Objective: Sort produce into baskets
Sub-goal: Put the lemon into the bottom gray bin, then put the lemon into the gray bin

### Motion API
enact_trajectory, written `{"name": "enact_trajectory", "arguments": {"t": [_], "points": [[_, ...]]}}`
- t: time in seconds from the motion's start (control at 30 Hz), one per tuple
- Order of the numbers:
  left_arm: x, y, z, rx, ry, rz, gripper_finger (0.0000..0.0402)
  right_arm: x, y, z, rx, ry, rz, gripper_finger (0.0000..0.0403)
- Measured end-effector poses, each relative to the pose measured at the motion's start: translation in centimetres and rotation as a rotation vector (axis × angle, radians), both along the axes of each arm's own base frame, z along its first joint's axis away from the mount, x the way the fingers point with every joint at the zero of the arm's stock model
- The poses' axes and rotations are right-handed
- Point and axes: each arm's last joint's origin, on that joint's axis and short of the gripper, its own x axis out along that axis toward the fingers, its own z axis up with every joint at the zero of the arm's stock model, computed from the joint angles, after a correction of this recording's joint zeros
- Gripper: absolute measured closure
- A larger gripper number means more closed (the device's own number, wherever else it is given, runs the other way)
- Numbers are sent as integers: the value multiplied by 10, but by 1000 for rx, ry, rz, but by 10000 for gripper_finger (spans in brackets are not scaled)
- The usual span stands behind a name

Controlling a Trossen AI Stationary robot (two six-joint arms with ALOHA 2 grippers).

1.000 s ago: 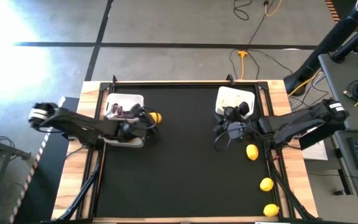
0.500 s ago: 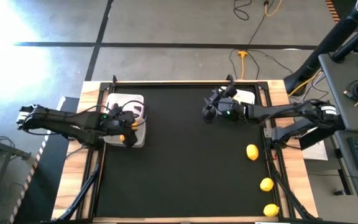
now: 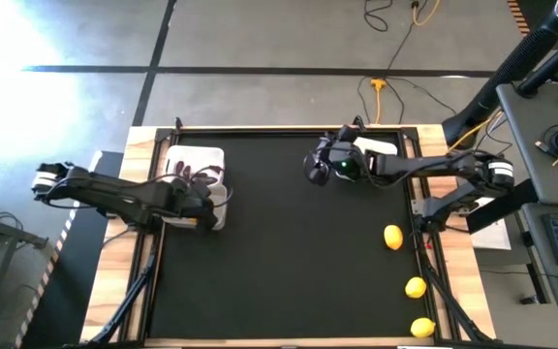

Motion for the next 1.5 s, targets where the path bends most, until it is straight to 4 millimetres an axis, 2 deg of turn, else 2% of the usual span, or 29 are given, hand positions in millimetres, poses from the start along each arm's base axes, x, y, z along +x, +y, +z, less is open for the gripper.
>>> {"name": "enact_trajectory", "arguments": {"t": [0.2, 0.37, 0.57, 0.73, 0.93, 1.17, 1.33, 1.5], "points": [[10, -1, 3, 3, 13, 19, 79, -5, 12, 10, 61, 82, 9, 165], [21, -2, 27, 25, 8, -49, 70, -12, 38, 12, 136, 95, 35, 165], [35, -2, 58, 110, -71, -125, 72, -28, 69, 4, 281, 154, -14, 165], [54, -6, 65, 229, -223, -261, 73, -48, 90, -11, 404, 236, -144, 165], [75, -10, 53, 309, -490, -446, 73, -79, 113, -25, 568, 316, -417, 165], [84, -14, 28, 323, -733, -563, 73, -113, 136, -25, 554, 303, -719, 165], [96, -19, -2, 240, -778, -656, 73, -122, 139, -36, 599, 269, -869, 165], [112, -22, -28, 194, -734, -655, 73, -126, 142, -51, 691, 348, -991, 165]]}}
